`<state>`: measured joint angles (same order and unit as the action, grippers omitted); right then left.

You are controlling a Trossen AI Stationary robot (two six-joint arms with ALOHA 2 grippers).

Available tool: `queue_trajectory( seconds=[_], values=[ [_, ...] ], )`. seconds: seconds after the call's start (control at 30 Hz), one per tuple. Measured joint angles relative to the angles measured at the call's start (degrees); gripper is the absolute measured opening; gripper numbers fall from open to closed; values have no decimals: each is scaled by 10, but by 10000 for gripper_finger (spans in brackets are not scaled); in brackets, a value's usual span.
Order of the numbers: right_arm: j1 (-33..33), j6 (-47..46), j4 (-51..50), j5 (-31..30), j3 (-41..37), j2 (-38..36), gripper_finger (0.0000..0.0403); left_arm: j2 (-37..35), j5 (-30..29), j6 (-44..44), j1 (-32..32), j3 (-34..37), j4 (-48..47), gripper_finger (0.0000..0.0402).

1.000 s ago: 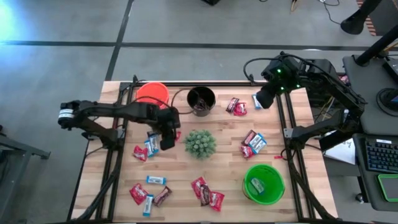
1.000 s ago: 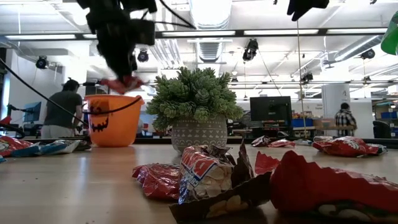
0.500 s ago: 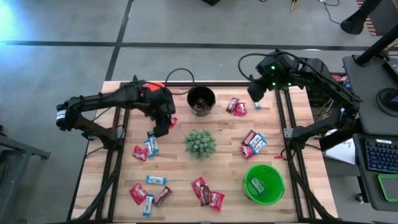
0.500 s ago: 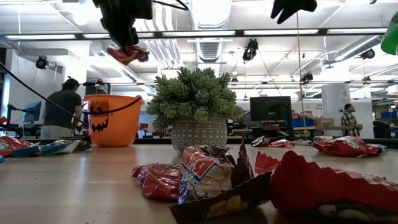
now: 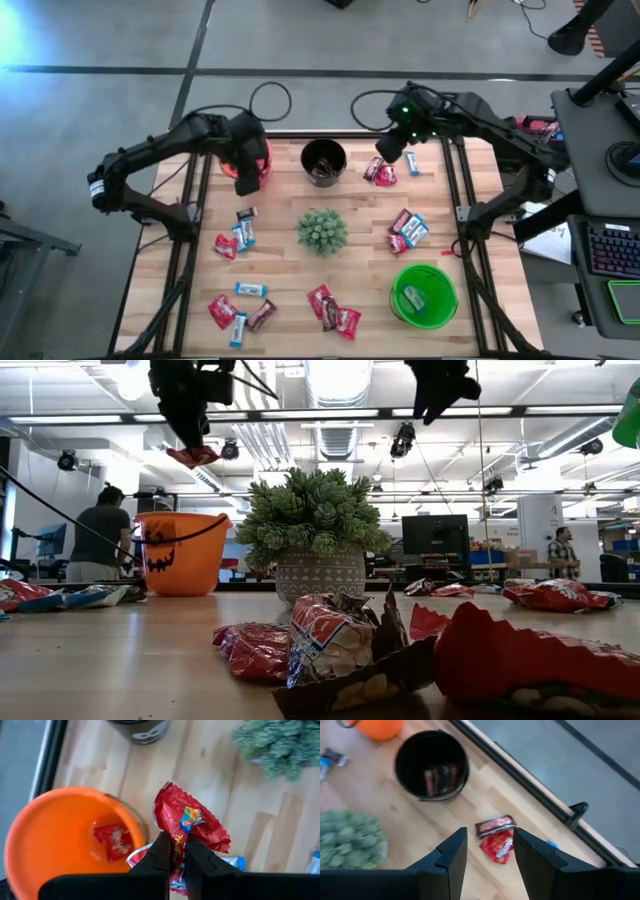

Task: Sort candy
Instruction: Put the red candy into the orange bucket

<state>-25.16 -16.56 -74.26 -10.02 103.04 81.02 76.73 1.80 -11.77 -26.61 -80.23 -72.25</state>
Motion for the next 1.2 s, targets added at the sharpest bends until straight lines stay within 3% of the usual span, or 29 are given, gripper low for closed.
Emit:
queue_trajectory(
  seconds=[0.13, 0.57, 1.2],
  values=[
    [-19, 9, 13, -24, 0, 10, 150, 0, 0, -17, -38, -7, 0, 0],
    [-134, 38, 47, -21, 0, 13, 137, -1, 1, -12, -144, -34, 2, 0],
    [-265, 74, 91, -15, 0, 13, 130, 0, 1, 15, -227, -34, 21, 0]
  ],
)
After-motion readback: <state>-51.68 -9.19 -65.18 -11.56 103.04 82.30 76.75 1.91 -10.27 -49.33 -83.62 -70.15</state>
